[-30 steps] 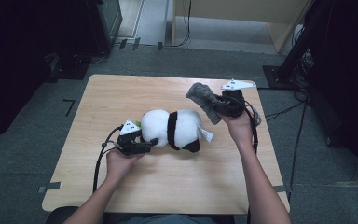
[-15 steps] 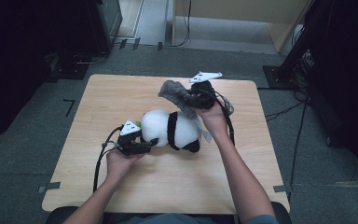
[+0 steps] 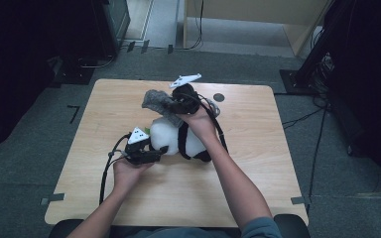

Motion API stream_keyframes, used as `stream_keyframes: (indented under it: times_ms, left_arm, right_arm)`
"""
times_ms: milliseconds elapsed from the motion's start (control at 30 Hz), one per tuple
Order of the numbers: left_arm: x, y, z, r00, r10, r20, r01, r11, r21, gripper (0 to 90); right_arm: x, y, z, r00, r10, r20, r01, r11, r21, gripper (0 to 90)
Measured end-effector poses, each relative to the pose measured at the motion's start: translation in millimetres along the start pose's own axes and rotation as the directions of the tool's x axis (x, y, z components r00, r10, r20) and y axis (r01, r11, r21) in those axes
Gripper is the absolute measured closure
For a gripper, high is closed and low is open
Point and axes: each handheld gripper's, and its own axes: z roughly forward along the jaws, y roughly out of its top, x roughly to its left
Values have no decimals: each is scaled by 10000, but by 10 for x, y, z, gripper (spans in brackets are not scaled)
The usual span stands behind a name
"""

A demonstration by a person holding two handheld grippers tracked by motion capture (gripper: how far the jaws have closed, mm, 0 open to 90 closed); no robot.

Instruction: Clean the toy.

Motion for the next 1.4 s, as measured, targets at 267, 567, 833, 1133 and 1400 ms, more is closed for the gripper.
stream_keyframes:
  times_ms: [267, 567, 833, 1133, 1400]
  left_arm:
    - [4, -1, 1, 10000, -50, 1, 50, 9999, 91, 327]
    - [-9, 5, 5, 9998, -189, -37, 189, 9997, 160, 333]
    - [-5, 6, 5, 9998, -211, -23, 211, 9996, 203, 335]
    - [-8, 5, 10, 9997, -239, -25, 239, 9995, 189, 338]
    - [-7, 5, 11, 9997, -246, -6, 246, 9995, 197, 338]
  right_arm:
    - [76, -76, 290, 9987, -48, -516, 90, 9967, 804, 746]
    - [-106, -168, 295, 9997, 133, -204, -108, 9933, 1149, 746]
    - [-354, -257, 227, 9985, 498, 223, -526, 9876, 1481, 749]
    - [-593, -344, 104, 9949, 767, 649, -868, 9813, 1720, 750]
    - [-765, -422, -37, 9900, 1034, 956, -1183, 9789, 1667, 750]
